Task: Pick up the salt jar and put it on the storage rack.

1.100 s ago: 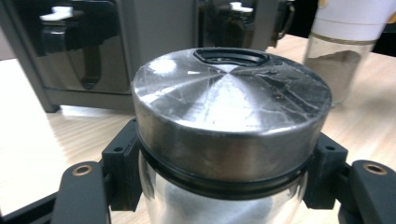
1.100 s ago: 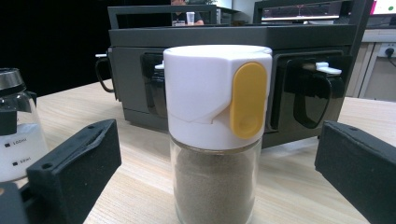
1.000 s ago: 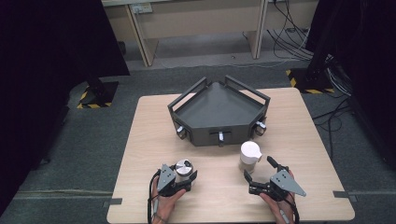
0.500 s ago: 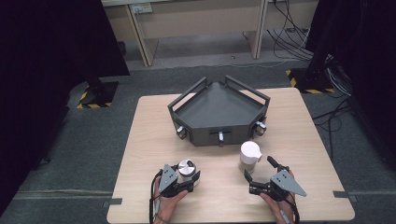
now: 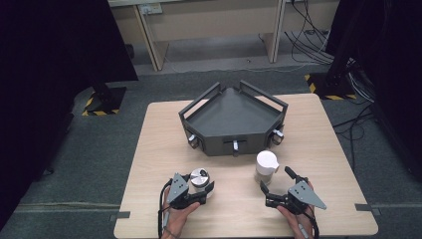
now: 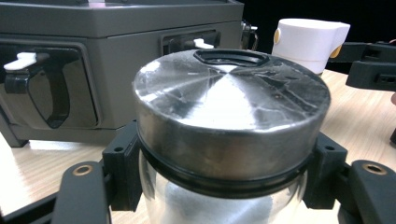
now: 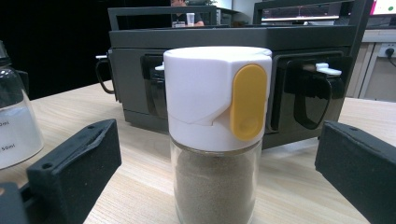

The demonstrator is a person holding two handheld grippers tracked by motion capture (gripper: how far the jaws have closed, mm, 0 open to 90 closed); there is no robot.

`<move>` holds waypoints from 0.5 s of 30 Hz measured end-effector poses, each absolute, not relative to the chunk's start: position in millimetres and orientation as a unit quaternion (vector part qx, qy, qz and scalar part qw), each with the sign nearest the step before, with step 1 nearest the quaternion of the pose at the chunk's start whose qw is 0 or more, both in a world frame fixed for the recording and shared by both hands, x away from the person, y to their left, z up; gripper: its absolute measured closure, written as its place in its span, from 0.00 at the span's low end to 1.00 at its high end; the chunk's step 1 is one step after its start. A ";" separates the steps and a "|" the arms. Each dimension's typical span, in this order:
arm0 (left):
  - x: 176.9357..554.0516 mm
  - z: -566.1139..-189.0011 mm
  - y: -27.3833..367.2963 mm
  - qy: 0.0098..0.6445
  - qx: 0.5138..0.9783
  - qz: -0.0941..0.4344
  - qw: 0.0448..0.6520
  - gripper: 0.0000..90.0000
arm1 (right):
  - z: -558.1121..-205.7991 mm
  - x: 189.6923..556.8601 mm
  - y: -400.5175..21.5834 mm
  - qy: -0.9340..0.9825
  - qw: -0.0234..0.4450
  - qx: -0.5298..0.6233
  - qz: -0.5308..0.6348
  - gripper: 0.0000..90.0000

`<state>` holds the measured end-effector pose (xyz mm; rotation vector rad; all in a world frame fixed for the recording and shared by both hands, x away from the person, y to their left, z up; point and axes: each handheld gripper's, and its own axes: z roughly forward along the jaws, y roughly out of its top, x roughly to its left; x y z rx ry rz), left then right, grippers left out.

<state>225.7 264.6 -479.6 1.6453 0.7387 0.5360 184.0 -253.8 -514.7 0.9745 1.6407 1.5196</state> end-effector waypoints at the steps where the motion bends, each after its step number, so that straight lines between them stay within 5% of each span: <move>1: 226.0 -479.0 264.6 0.317 0.707 0.229 0.589 0.34 | -514.7 184.0 -253.9 0.631 0.344 0.375 0.585 0.00; 15: 234.7 -464.7 267.8 0.317 0.706 0.223 0.593 0.34 | -514.6 183.8 -253.7 0.630 0.344 0.376 0.586 0.00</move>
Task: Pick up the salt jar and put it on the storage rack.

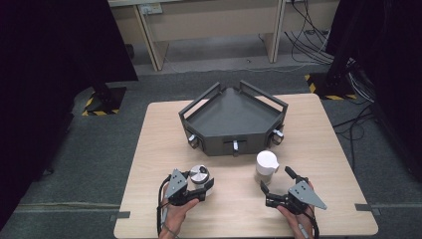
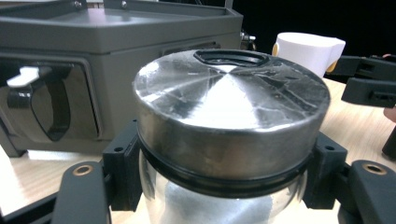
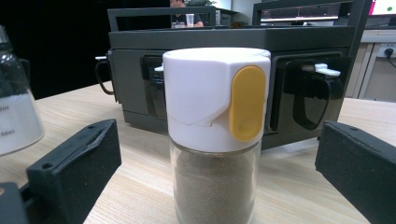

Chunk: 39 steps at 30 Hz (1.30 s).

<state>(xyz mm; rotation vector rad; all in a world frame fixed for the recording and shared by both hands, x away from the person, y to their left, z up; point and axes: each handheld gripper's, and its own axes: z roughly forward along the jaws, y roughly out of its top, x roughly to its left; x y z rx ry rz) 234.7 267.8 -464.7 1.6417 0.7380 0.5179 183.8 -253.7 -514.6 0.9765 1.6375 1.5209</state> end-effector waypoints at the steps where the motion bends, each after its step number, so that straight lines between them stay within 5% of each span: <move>1: 236.0 -462.6 267.9 0.317 0.705 0.223 0.594 0.34 | -514.7 183.8 -253.7 0.630 0.344 0.376 0.586 0.00; 39: 308.5 -360.2 247.0 0.303 0.699 0.213 0.612 0.34 | -513.9 182.9 -254.9 0.626 0.344 0.377 0.590 0.00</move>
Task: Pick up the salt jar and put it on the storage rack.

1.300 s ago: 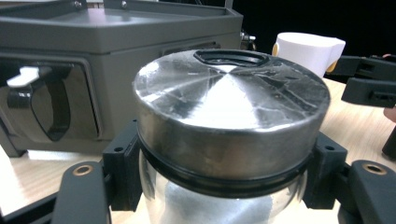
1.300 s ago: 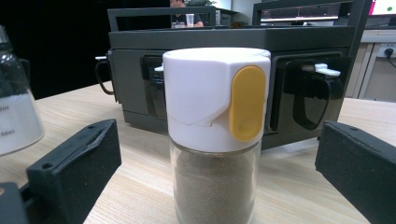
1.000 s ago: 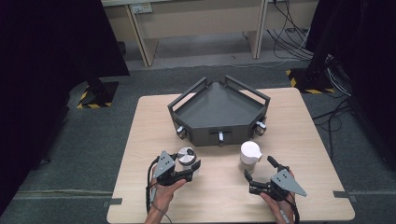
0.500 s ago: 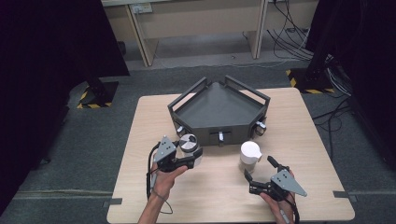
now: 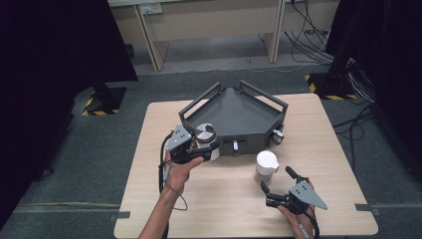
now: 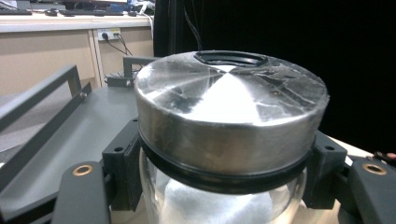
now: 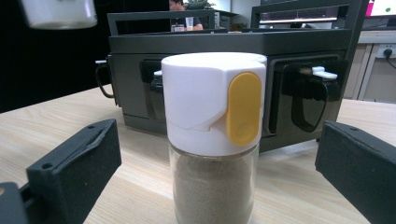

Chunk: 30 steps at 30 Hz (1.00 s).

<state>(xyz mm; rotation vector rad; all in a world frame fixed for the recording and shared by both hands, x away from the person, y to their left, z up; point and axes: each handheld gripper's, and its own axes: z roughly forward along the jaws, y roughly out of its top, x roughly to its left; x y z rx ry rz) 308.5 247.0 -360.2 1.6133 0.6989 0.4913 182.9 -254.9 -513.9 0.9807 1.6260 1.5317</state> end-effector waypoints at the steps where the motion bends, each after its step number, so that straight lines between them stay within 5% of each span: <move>1: 310.2 -357.5 245.3 0.303 0.699 0.216 0.610 0.34 | -513.8 182.9 -254.9 0.625 0.344 0.378 0.590 0.00; 30: 372.0 -349.6 207.2 0.356 0.688 0.273 0.570 0.34 | -513.0 183.5 -259.0 0.621 0.343 0.379 0.594 0.00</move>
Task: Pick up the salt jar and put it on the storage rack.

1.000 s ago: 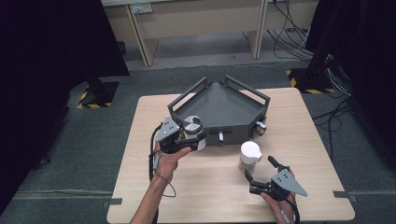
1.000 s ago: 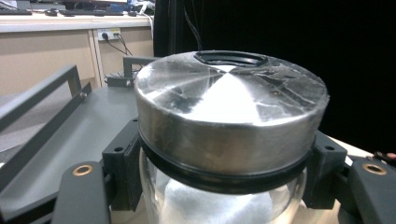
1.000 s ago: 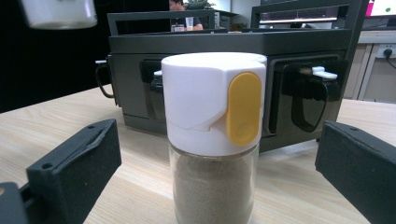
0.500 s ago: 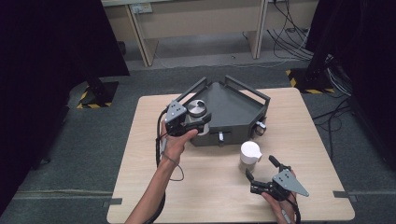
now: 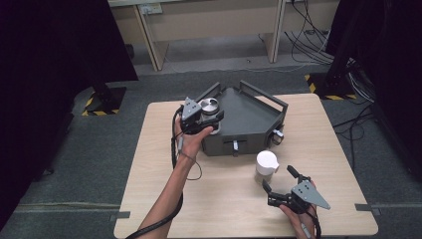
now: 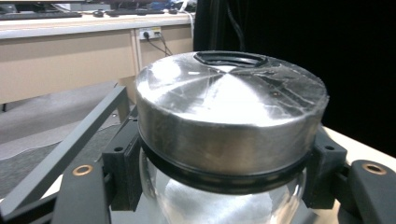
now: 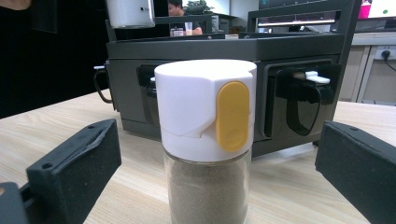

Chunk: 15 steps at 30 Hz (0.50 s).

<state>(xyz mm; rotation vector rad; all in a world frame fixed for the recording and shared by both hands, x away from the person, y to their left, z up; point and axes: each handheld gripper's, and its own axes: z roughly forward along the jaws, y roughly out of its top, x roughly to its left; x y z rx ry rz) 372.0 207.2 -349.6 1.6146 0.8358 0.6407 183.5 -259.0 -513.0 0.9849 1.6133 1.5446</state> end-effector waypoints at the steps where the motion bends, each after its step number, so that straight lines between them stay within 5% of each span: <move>1: 373.7 -350.6 206.0 0.360 0.686 0.274 0.570 0.34 | -513.1 183.6 -259.1 0.621 0.343 0.379 0.594 0.00; 15: 390.4 -360.5 196.1 0.380 0.677 0.289 0.560 0.34 | -513.0 184.2 -260.6 0.619 0.342 0.379 0.596 0.00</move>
